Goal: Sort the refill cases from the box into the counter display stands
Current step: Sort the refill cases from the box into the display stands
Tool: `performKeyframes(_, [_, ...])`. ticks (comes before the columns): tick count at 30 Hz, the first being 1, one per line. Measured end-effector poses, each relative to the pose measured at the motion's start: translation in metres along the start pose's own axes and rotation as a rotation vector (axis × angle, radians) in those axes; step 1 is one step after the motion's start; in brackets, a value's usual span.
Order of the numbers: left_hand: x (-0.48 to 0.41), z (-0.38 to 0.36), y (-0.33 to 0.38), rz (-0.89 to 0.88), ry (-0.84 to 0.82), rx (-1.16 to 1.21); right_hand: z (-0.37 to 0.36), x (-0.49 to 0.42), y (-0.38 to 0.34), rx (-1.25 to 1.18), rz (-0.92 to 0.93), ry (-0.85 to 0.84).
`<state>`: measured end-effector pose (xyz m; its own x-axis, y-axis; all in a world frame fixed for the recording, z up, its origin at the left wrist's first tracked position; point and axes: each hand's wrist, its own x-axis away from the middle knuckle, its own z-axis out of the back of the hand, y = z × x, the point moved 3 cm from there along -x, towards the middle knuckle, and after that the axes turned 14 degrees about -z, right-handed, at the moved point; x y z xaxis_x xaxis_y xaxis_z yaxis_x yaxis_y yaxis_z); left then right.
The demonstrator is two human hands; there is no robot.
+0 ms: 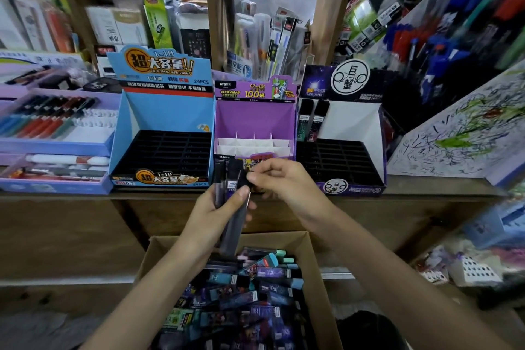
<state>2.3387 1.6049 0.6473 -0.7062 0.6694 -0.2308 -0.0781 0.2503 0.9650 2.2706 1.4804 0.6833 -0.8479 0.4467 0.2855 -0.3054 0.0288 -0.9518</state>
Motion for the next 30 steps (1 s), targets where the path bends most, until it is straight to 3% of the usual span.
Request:
performKeyframes(5, [0.009,0.005,-0.006,0.089,0.006,0.107,0.004,-0.002,0.011,-0.089,0.031,-0.009])
performKeyframes(8, [0.019,0.005,-0.014,0.175,-0.003,0.200,0.007,-0.001,0.016,-0.287,0.039,-0.042])
performKeyframes(11, [0.029,0.004,-0.019,0.212,-0.035,0.239,0.006,-0.001,0.025,-0.431,-0.036,-0.120])
performKeyframes(15, [0.032,0.006,-0.024,0.216,-0.011,0.146,-0.001,0.003,0.036,-0.440,-0.129,-0.180])
performKeyframes(20, [0.029,0.005,-0.032,0.100,0.058,-0.057,-0.005,0.013,0.046,-0.288,-0.131,-0.103])
performKeyframes(26, [0.025,-0.005,-0.037,0.071,0.055,-0.086,0.003,0.019,0.050,-0.170,-0.183,0.005])
performKeyframes(30, [0.005,-0.010,-0.027,0.037,0.087,-0.002,0.056,0.021,0.015,-0.270,-0.010,0.123])
